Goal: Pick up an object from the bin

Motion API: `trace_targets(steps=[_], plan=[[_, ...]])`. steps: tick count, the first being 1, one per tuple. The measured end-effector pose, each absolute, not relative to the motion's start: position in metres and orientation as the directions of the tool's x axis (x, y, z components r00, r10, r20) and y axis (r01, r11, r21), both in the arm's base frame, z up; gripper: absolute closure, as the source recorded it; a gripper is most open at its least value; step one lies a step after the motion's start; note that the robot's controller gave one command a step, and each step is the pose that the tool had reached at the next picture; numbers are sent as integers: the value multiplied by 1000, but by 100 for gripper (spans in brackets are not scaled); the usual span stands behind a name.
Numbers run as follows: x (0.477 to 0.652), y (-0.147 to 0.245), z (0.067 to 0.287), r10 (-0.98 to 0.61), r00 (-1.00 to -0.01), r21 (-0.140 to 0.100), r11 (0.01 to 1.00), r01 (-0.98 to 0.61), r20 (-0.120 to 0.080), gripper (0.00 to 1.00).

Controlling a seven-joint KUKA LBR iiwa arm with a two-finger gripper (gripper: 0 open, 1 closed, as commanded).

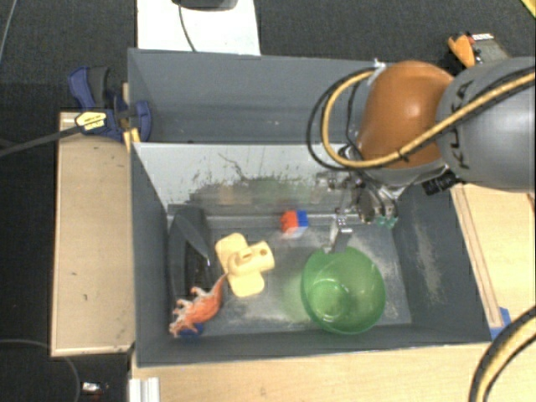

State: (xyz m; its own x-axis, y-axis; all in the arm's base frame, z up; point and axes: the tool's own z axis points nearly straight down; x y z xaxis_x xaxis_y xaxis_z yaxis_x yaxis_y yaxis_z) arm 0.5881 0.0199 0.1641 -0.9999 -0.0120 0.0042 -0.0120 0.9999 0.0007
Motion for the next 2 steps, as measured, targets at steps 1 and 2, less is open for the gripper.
trace_targets(steps=[1,2], plan=[[590,20,168,-12,-1000,1,1000,-12,-4,0],[587,29,155,-3,-1000,-1,1000,-3,-10,0]])
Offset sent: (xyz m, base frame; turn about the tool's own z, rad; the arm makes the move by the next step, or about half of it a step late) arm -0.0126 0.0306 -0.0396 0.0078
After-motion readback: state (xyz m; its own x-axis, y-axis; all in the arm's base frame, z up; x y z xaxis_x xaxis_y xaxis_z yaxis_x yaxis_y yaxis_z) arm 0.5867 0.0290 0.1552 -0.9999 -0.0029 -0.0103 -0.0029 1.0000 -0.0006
